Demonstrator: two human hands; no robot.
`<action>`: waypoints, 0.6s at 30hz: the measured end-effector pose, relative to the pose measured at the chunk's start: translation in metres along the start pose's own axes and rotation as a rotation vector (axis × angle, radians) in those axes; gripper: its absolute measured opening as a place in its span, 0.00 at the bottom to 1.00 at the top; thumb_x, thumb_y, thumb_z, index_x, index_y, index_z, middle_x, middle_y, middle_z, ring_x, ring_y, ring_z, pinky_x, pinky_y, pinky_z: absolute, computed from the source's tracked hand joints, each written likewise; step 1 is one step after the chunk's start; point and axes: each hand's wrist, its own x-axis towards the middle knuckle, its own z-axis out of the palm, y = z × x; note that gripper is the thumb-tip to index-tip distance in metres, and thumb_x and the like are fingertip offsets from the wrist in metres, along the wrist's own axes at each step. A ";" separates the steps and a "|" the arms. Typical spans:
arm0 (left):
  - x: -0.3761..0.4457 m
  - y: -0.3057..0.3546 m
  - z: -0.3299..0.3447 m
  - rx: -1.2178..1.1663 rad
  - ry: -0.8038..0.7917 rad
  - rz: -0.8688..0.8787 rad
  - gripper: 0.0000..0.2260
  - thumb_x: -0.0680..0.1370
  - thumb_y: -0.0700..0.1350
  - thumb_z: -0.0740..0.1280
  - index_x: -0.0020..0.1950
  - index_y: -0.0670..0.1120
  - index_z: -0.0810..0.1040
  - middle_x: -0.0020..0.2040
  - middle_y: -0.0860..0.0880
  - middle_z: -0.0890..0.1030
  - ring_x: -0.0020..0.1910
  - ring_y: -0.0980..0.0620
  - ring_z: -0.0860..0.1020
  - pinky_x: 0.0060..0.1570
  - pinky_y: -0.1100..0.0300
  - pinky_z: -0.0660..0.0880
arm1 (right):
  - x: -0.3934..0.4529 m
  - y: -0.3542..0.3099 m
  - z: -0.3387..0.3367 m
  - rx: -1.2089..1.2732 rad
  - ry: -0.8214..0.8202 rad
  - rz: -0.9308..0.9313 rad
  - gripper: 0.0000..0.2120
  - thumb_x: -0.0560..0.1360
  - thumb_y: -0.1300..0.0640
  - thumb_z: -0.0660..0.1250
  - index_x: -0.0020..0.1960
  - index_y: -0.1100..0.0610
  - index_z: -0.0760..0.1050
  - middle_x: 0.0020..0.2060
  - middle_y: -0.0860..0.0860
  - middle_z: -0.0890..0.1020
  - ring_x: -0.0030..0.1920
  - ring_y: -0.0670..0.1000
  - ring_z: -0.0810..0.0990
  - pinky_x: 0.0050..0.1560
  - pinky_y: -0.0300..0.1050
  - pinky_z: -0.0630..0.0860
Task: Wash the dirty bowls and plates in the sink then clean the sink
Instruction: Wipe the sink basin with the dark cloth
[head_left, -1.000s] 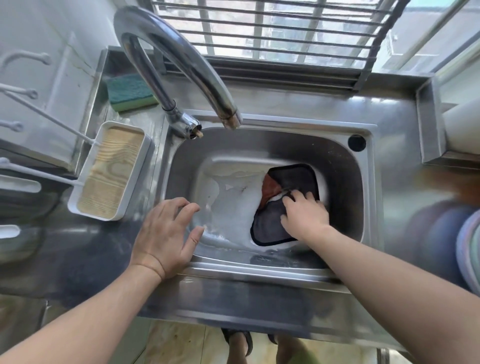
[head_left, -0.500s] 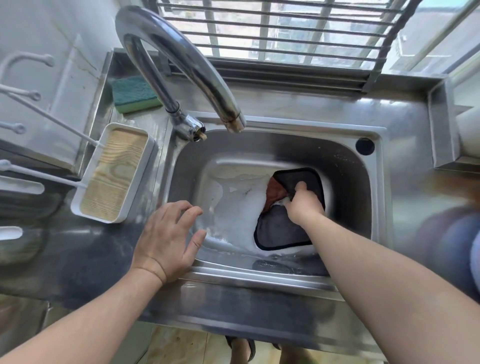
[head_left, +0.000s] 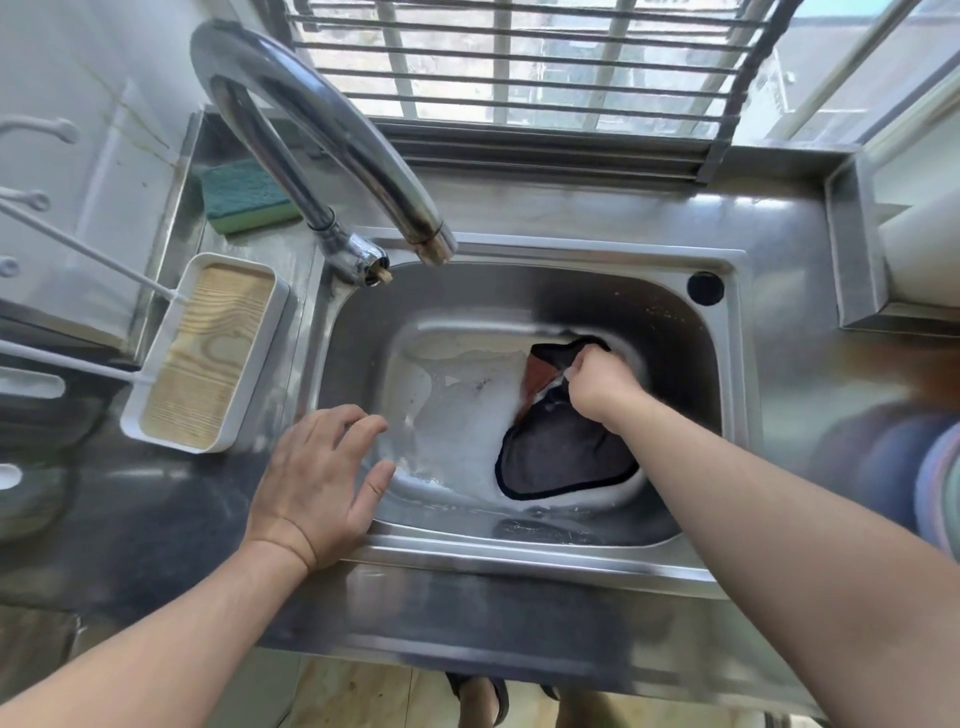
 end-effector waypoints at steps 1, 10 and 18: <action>0.000 0.000 0.000 0.001 0.000 0.001 0.20 0.79 0.57 0.60 0.63 0.46 0.79 0.59 0.47 0.77 0.57 0.42 0.76 0.57 0.46 0.72 | -0.003 -0.001 -0.002 0.078 0.003 0.012 0.11 0.83 0.54 0.63 0.63 0.58 0.75 0.60 0.59 0.78 0.58 0.60 0.78 0.50 0.47 0.72; -0.001 0.001 0.000 -0.003 0.015 -0.001 0.21 0.79 0.57 0.60 0.63 0.46 0.79 0.58 0.48 0.77 0.55 0.43 0.75 0.55 0.46 0.72 | -0.069 -0.008 -0.044 0.762 -0.136 -0.150 0.08 0.79 0.68 0.66 0.51 0.56 0.80 0.41 0.52 0.82 0.43 0.51 0.84 0.48 0.50 0.83; 0.000 0.000 -0.001 -0.009 -0.003 -0.005 0.21 0.79 0.58 0.60 0.64 0.46 0.79 0.58 0.48 0.77 0.55 0.43 0.76 0.55 0.46 0.74 | -0.071 -0.065 -0.067 0.693 -0.349 -0.309 0.10 0.74 0.69 0.64 0.42 0.58 0.81 0.35 0.54 0.80 0.39 0.52 0.78 0.45 0.45 0.77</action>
